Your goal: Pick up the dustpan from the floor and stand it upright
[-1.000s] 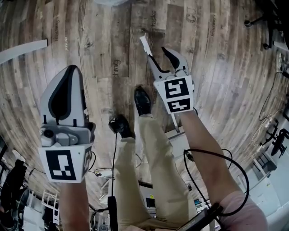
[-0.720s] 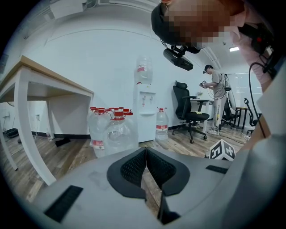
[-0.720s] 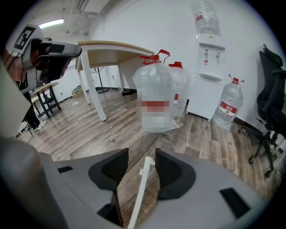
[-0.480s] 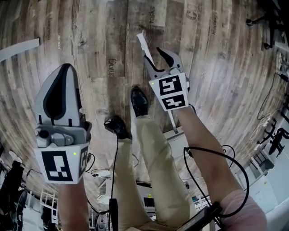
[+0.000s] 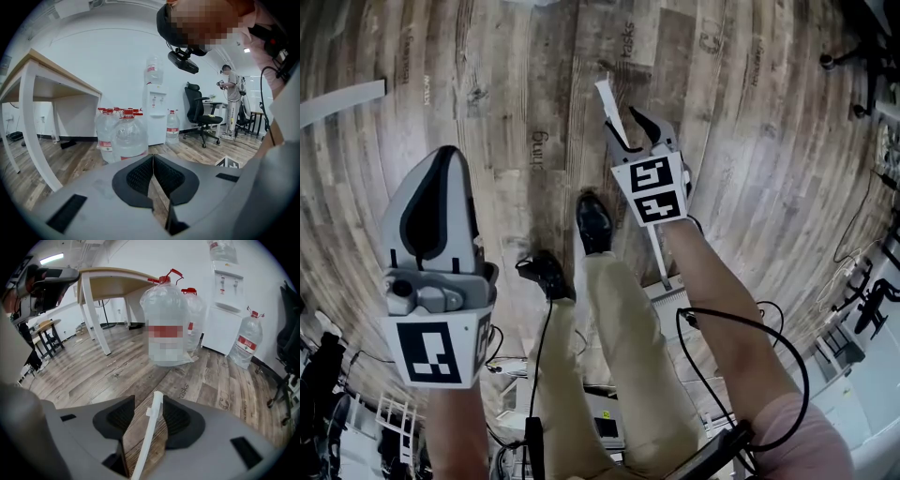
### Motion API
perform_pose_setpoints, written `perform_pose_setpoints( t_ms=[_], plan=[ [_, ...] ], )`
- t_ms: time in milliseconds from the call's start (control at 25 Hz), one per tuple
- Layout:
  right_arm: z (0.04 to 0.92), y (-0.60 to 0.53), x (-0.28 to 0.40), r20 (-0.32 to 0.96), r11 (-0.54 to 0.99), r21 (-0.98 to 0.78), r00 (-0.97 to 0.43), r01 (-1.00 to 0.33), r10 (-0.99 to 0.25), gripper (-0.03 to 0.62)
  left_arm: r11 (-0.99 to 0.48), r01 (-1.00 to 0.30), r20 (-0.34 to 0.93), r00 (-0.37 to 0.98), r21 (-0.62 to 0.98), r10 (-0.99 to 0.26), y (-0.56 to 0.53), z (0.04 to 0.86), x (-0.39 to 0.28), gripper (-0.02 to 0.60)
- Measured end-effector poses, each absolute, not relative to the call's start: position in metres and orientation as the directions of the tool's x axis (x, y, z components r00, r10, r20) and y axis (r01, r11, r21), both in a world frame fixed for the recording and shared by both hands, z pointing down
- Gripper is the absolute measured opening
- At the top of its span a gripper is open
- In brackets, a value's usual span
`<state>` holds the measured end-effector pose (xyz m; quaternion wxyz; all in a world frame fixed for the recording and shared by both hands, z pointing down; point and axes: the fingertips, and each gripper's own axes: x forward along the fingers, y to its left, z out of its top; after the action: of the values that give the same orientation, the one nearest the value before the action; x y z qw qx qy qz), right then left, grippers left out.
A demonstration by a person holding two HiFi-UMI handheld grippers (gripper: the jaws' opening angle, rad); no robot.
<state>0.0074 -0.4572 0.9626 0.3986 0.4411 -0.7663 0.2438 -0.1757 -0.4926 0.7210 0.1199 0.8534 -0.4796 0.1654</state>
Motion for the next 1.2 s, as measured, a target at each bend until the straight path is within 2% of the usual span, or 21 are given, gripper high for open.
perform_pose_setpoints(
  t_ms=[760, 1200],
  plan=[
    [1.047, -0.467, 0.007, 0.865, 0.514, -0.023, -0.275, -0.857, -0.420, 0.189, -0.518, -0.854, 0.413, 0.484, 0.033, -0.771, -0.503, 0.759, -0.174, 0.014],
    [1.079, -0.473, 0.009, 0.909, 0.521, 0.015, -0.206, -0.853, -0.363, 0.167, -0.549, -0.835, 0.443, 0.504, 0.033, -0.742, -0.487, 0.762, -0.174, 0.014]
  ],
)
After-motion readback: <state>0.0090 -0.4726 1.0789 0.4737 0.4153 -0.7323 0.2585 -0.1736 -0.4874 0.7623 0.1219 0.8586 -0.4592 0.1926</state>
